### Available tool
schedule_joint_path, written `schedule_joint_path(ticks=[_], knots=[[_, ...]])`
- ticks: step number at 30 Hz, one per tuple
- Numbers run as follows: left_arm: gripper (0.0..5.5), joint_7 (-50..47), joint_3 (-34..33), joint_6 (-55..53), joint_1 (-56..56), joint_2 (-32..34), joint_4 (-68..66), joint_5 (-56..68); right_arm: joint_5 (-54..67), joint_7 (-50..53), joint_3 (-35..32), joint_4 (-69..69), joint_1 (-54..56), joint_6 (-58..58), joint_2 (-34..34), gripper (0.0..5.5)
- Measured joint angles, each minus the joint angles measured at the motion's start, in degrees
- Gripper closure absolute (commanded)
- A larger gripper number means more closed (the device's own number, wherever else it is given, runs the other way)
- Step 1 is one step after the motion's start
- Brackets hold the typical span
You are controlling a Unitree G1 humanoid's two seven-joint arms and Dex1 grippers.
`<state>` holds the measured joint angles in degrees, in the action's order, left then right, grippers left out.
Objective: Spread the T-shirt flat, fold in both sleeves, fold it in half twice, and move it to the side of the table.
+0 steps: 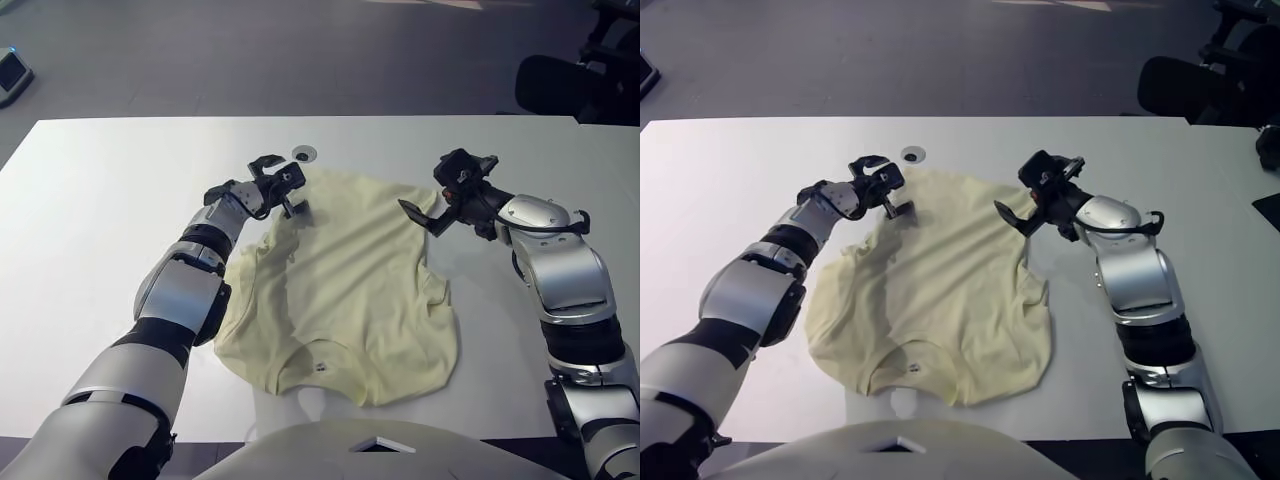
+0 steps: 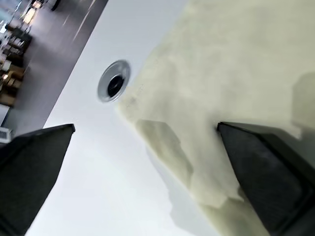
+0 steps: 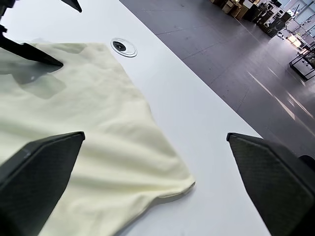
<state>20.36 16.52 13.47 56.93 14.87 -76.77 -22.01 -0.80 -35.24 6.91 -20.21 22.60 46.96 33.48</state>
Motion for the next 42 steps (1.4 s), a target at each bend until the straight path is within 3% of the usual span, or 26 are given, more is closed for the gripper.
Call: schedule_joint_path(ticks=[11,18,22,27,35,38,42], knots=[[0.1,-6.29,-2.02,-4.85,-1.97,8.03,-0.25,-0.15,0.36,0.89,0.23,0.04,0.12,0.1,0.46,0.14],[0.1,-1.07,-14.63,0.0,0.12,8.55,1.06,12.0,4.98,3.42,-4.53,-0.53,-1.2,6.5,-3.08,0.14],[0.1,3.11,-21.63,-1.84,0.62,13.98,11.87,19.56,7.29,6.64,-8.3,-4.36,-3.29,10.37,-6.56,0.14],[0.1,4.15,-28.59,-18.96,-18.7,16.67,40.87,27.6,8.82,8.99,-10.65,-7.92,-5.7,12.01,-10.67,0.14],[0.1,3.52,-37.46,-50.2,-53.07,13.31,77.45,47.15,10.13,12.92,-19.38,-18.71,-15.58,18.52,-20.72,0.14],[0.1,5.61,-42.52,-62.8,-64.05,13.82,87.22,55.05,11.5,15.07,-25.35,-24.73,-18.84,23.23,-24.85,0.14],[0.1,8.79,-48.39,-76.67,-69.09,19.09,92.98,64.19,13.27,17.39,-30.59,-30.4,-20.12,28.96,-27.34,0.14]])
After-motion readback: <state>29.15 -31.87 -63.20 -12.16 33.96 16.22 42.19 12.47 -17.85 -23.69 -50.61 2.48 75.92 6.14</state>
